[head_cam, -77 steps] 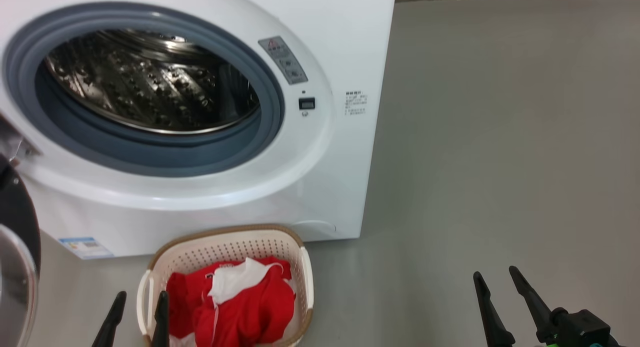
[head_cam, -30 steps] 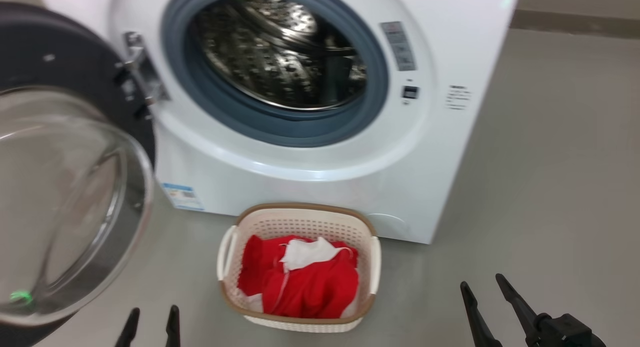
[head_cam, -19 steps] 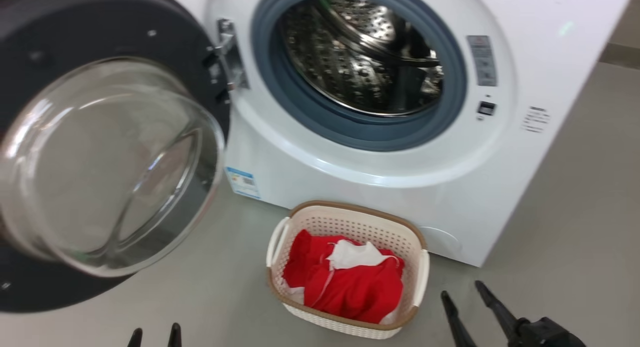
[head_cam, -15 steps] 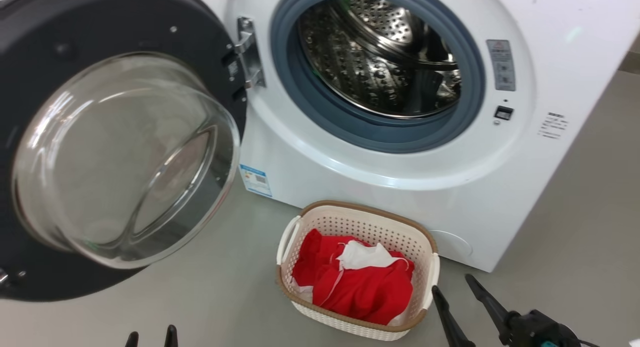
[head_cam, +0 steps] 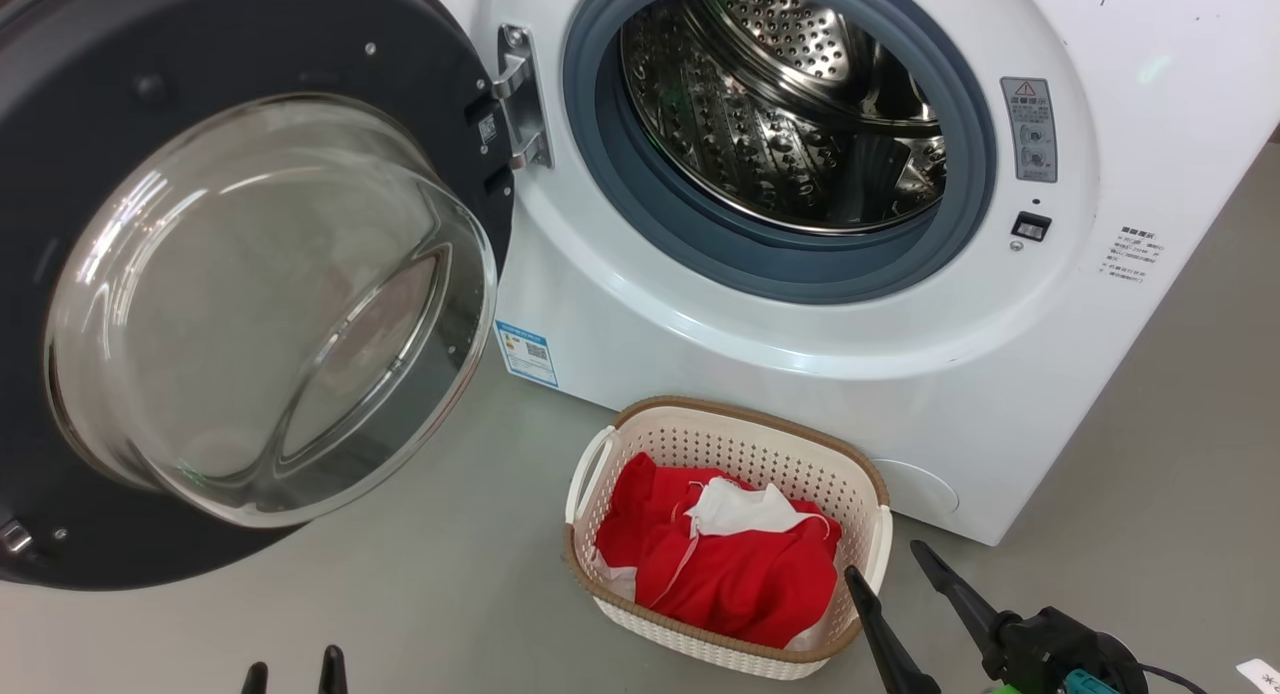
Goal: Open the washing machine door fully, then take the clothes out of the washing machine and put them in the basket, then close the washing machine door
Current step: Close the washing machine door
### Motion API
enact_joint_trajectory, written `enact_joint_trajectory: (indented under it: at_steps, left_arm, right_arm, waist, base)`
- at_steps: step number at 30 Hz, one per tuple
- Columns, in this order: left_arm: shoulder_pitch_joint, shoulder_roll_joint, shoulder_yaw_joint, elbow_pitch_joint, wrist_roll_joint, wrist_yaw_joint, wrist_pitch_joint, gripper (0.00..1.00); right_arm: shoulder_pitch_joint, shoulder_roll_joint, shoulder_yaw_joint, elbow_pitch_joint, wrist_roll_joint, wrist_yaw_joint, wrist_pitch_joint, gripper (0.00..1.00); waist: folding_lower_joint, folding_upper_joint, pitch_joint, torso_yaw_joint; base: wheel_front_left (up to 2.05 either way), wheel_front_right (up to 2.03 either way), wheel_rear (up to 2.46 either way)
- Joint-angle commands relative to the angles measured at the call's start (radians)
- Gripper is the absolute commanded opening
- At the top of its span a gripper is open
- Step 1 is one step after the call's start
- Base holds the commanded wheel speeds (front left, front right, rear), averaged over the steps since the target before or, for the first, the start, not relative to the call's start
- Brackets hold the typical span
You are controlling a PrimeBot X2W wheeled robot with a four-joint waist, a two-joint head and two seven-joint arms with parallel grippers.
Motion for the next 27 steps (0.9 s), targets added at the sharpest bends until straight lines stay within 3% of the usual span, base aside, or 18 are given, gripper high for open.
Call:
enact_joint_trajectory:
  at_steps: [1,2,5,9,16,22,27]
  left_arm:
    - [-0.009,0.002,0.026,-0.029,-0.008,0.004,-0.008,1.00]
    - [-0.010,0.002,0.024,-0.029,-0.010,0.000,-0.008,1.00]
    - [-0.021,0.002,0.022,-0.040,-0.017,-0.013,-0.008,0.02]
    - [-0.060,0.002,0.065,-0.098,-0.021,-0.047,-0.008,0.00]
    - [-0.245,0.015,0.263,-0.259,0.057,-0.120,-0.008,0.00]
    - [-0.485,0.188,0.371,-0.250,0.047,-0.134,-0.008,0.00]
    - [-0.649,0.358,0.388,-0.105,-0.004,-0.134,-0.008,0.00]
  right_arm:
    - [-0.033,-0.009,0.026,-0.020,0.011,0.007,-0.007,1.00]
    - [-0.031,-0.008,0.025,-0.020,0.011,0.007,-0.007,1.00]
    - [-0.024,-0.006,0.019,-0.023,0.013,0.007,-0.007,1.00]
    - [-0.016,-0.001,0.011,-0.027,0.010,0.007,-0.007,1.00]
    - [-0.006,0.006,-0.006,-0.035,0.004,0.007,-0.007,1.00]
    - [0.002,0.011,-0.027,-0.042,-0.005,0.007,-0.007,1.00]
    - [0.010,0.016,-0.045,-0.052,-0.012,0.007,-0.007,1.00]
  waist:
    - [0.0000,0.0000,-0.003,-0.002]
    - [0.0000,0.0000,-0.005,-0.003]
    - [0.0000,0.0000,-0.008,-0.005]
    - [0.0000,0.0000,-0.007,-0.006]
    - [0.0000,0.0000,0.004,-0.008]
    - [0.0000,0.0000,0.019,-0.009]
    - [0.0000,0.0000,0.029,-0.012]
  base:
    - [0.00,0.00,0.00]
    - [0.00,0.00,0.00]
    - [0.00,0.00,0.00]
    - [0.00,0.00,0.00]
    - [0.00,0.00,0.00]
    - [0.00,0.00,0.00]
    - [0.00,0.00,0.00]
